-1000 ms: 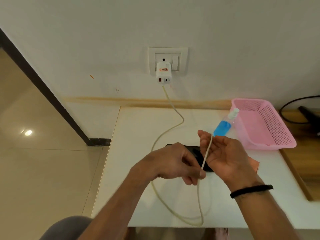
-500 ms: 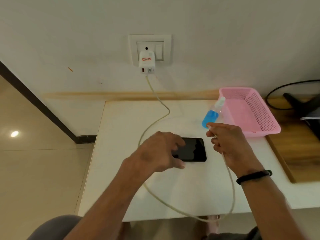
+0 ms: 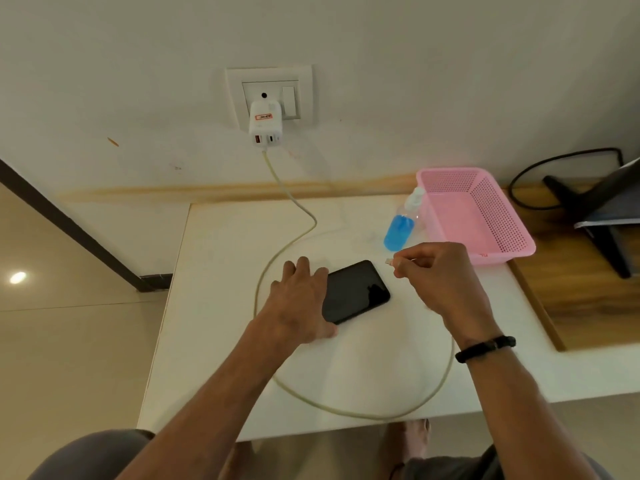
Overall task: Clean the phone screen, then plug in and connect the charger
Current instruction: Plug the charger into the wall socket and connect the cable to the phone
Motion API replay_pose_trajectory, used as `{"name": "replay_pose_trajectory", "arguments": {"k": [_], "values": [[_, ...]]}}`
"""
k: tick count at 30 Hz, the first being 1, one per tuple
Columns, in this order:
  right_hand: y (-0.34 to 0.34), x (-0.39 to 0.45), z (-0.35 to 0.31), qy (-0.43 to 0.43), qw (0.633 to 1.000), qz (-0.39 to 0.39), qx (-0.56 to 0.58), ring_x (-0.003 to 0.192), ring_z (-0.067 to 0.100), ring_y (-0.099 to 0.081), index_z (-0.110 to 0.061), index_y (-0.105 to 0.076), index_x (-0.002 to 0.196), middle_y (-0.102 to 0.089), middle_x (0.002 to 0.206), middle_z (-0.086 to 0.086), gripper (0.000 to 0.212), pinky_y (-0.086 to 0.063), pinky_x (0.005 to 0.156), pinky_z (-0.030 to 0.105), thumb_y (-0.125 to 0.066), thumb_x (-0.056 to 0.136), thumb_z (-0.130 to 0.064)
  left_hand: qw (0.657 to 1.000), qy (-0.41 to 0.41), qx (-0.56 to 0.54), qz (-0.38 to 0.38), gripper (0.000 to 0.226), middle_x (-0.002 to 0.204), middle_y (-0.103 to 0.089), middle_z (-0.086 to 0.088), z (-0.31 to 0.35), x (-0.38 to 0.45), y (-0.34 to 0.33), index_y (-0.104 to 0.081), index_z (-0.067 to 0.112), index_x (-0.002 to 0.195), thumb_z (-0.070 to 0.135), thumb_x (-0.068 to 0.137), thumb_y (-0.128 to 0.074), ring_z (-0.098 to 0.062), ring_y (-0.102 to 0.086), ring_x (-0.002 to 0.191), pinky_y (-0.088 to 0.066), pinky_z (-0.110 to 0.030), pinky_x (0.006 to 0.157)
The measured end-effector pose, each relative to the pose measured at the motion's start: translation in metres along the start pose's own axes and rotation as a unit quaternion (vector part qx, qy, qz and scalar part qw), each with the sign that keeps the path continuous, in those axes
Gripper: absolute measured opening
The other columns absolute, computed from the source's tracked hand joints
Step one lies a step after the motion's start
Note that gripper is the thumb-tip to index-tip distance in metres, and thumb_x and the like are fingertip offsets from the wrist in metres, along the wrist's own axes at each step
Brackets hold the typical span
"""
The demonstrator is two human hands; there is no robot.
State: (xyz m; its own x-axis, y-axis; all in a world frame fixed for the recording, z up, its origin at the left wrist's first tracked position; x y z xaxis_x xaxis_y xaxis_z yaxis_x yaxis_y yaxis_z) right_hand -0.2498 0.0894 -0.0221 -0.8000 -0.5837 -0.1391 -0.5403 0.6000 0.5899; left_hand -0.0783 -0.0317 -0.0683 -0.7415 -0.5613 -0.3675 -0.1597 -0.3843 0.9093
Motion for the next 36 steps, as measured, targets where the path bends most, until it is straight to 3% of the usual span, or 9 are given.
{"name": "replay_pose_trajectory", "arguments": {"k": [5, 7, 9, 12, 14, 17, 23, 31, 36], "values": [[0.012, -0.001, -0.002, 0.017, 0.995, 0.022, 0.094, 0.057, -0.003, -0.064, -0.032, -0.077, 0.083, -0.077, 0.075, -0.013, 0.009, -0.045, 0.051, 0.019, -0.075, 0.091, -0.027, 0.994, -0.012, -0.103, 0.038, 0.090, 0.117, -0.043, 0.003, 0.003, -0.008, 0.011, -0.036, 0.025, 0.135, 0.043, 0.063, -0.086, -0.019, -0.047, 0.107, -0.052, -0.039, 0.091], [0.022, -0.001, -0.010, 0.049, 0.990, 0.041, 0.123, 0.070, -0.003, -0.069, -0.036, -0.075, 0.083, -0.075, 0.078, -0.023, 0.017, -0.053, 0.061, 0.017, -0.073, 0.093, -0.023, 0.987, -0.031, -0.142, 0.075, 0.086, 0.104, -0.049, 0.007, 0.003, -0.011, 0.025, -0.033, 0.029, 0.128, 0.040, 0.059, -0.084, -0.018, -0.053, 0.095, -0.054, -0.040, 0.086], [0.029, -0.001, -0.021, 0.081, 0.980, 0.042, 0.180, 0.087, 0.003, -0.073, -0.037, -0.075, 0.089, -0.075, 0.084, -0.027, 0.020, -0.060, 0.073, 0.023, -0.073, 0.094, -0.017, 0.971, -0.061, -0.192, 0.129, 0.083, 0.095, -0.050, 0.013, 0.001, -0.015, 0.042, -0.031, 0.034, 0.123, 0.039, 0.057, -0.080, -0.015, -0.055, 0.089, -0.054, -0.035, 0.078], [0.027, -0.002, -0.036, 0.104, 0.950, 0.003, 0.296, 0.093, 0.017, -0.076, -0.026, -0.079, 0.098, -0.080, 0.091, -0.010, 0.020, -0.064, 0.073, 0.026, -0.069, 0.096, -0.008, 0.936, -0.105, -0.286, 0.178, 0.079, 0.091, -0.056, 0.014, -0.003, -0.022, 0.061, -0.030, 0.042, 0.123, 0.036, 0.061, -0.078, -0.011, -0.059, 0.082, -0.048, -0.021, 0.064], [0.024, -0.007, -0.049, 0.124, 0.929, -0.029, 0.347, 0.093, 0.026, -0.077, -0.019, -0.080, 0.101, -0.080, 0.093, 0.005, 0.014, -0.064, 0.076, 0.029, -0.070, 0.094, -0.013, 0.913, -0.116, -0.335, 0.201, 0.080, 0.090, -0.059, 0.014, -0.008, -0.026, 0.070, -0.029, 0.044, 0.123, 0.034, 0.062, -0.080, -0.009, -0.063, 0.077, -0.048, -0.016, 0.057], [0.023, -0.013, -0.065, 0.152, 0.903, -0.058, 0.397, 0.088, 0.029, -0.077, -0.007, -0.078, 0.106, -0.077, 0.091, 0.016, 0.023, -0.064, 0.079, 0.033, -0.069, 0.088, -0.018, 0.900, -0.116, -0.349, 0.234, 0.083, 0.099, -0.057, 0.021, -0.018, -0.033, 0.079, -0.028, 0.050, 0.121, 0.033, 0.060, -0.083, -0.005, -0.065, 0.081, -0.048, -0.011, 0.058], [0.022, -0.016, -0.071, 0.167, 0.916, -0.056, 0.360, 0.085, 0.027, -0.078, -0.002, -0.077, 0.104, -0.076, 0.090, 0.018, 0.015, -0.064, 0.077, 0.030, -0.066, 0.094, -0.001, 0.907, -0.117, -0.321, 0.244, 0.084, 0.098, -0.056, 0.021, -0.025, -0.033, 0.079, -0.028, 0.052, 0.121, 0.034, 0.059, -0.082, -0.008, -0.063, 0.084, -0.048, -0.011, 0.062], [0.021, -0.014, -0.071, 0.185, 0.938, -0.067, 0.285, 0.087, 0.025, -0.079, -0.015, -0.080, 0.101, -0.080, 0.091, 0.005, 0.016, -0.064, 0.077, 0.027, -0.071, 0.093, -0.005, 0.920, -0.134, -0.284, 0.236, 0.078, 0.092, -0.058, 0.014, -0.026, -0.033, 0.082, -0.033, 0.045, 0.123, 0.030, 0.063, -0.080, -0.013, -0.061, 0.084, -0.051, -0.023, 0.065], [0.015, -0.013, -0.066, 0.182, 0.953, -0.097, 0.222, 0.080, 0.019, -0.080, -0.017, -0.081, 0.101, -0.081, 0.089, 0.001, 0.018, -0.060, 0.075, 0.017, -0.070, 0.094, -0.004, 0.938, -0.129, -0.228, 0.228, 0.078, 0.094, -0.054, 0.019, -0.030, -0.036, 0.086, -0.032, 0.047, 0.123, 0.033, 0.061, -0.077, -0.005, -0.053, 0.093, -0.043, -0.020, 0.072]]}}
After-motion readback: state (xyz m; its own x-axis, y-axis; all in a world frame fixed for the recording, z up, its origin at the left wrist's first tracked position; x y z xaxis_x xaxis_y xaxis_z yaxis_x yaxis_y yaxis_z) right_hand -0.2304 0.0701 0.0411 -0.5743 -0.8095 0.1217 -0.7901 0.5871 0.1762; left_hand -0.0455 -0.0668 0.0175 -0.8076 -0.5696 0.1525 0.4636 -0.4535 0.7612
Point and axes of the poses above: each hand's wrist, its own x-axis towards the middle knuckle, its own y-axis out of the back of the hand, z = x × y, the point moved 10 cm from there along x, towards the middle knuckle
